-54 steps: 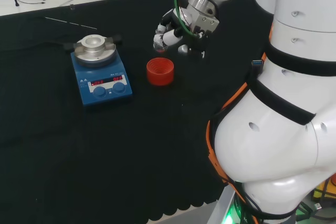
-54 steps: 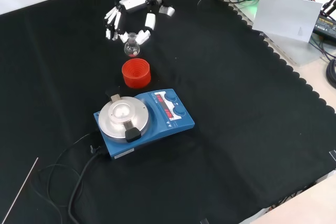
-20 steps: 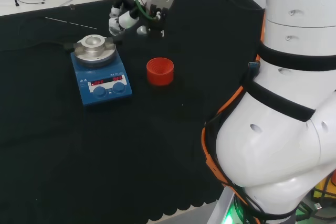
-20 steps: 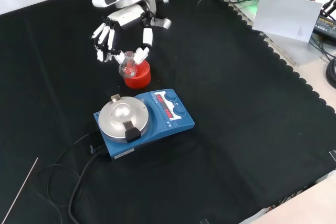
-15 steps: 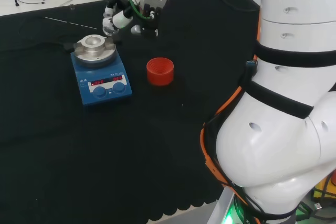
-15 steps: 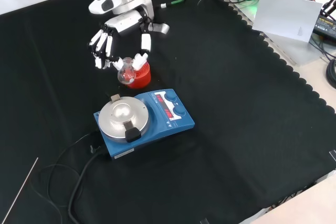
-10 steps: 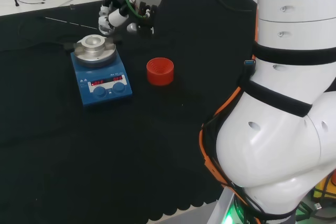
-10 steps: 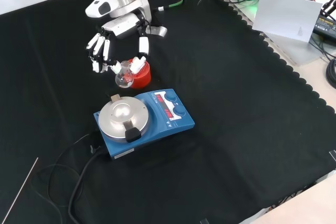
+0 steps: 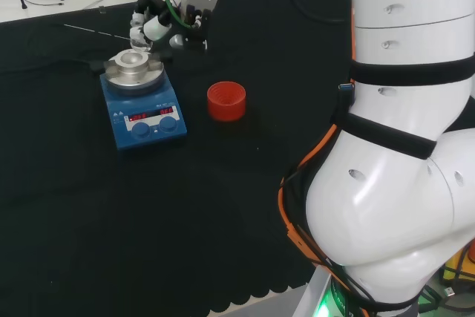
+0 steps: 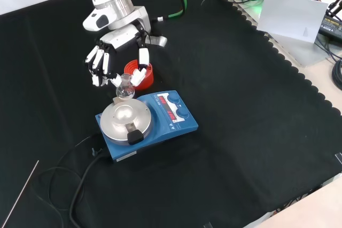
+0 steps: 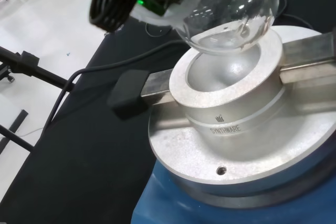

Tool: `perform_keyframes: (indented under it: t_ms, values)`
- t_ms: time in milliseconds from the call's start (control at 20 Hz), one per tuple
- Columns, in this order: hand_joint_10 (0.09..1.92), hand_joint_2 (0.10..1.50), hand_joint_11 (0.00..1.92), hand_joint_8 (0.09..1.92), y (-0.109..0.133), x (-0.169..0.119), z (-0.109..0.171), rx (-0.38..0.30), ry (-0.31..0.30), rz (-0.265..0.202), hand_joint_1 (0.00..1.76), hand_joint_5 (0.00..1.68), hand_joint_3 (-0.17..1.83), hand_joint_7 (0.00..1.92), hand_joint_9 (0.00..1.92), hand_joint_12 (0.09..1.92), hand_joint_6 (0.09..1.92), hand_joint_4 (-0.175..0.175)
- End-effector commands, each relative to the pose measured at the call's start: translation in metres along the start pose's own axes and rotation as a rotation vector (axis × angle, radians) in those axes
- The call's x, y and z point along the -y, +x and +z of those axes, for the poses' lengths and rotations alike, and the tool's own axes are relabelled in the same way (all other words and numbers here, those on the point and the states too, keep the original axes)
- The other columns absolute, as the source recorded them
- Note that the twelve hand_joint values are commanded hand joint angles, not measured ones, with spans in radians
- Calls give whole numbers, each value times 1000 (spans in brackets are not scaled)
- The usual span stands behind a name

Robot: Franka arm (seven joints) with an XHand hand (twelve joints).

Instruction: Place the round-bottom flask on the heater.

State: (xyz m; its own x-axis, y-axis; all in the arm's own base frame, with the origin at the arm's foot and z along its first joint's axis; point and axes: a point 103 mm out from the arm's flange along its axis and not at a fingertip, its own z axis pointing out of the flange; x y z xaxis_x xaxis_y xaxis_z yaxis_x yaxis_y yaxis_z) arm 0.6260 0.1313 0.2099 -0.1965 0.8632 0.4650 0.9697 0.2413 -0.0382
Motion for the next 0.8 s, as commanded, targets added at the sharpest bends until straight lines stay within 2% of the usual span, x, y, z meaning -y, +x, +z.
perform_keyframes:
  t_ms: [50, 800]
  values:
    - [530, 630, 338, 573, 2, -9, 7, -1, 14, -1, 1127, 1099, 897, 516, 710, 1312, 1092, -21]
    - [531, 627, 339, 575, 12, -25, 17, 17, 35, -12, 1128, 1101, 901, 514, 709, 1312, 1091, -23]
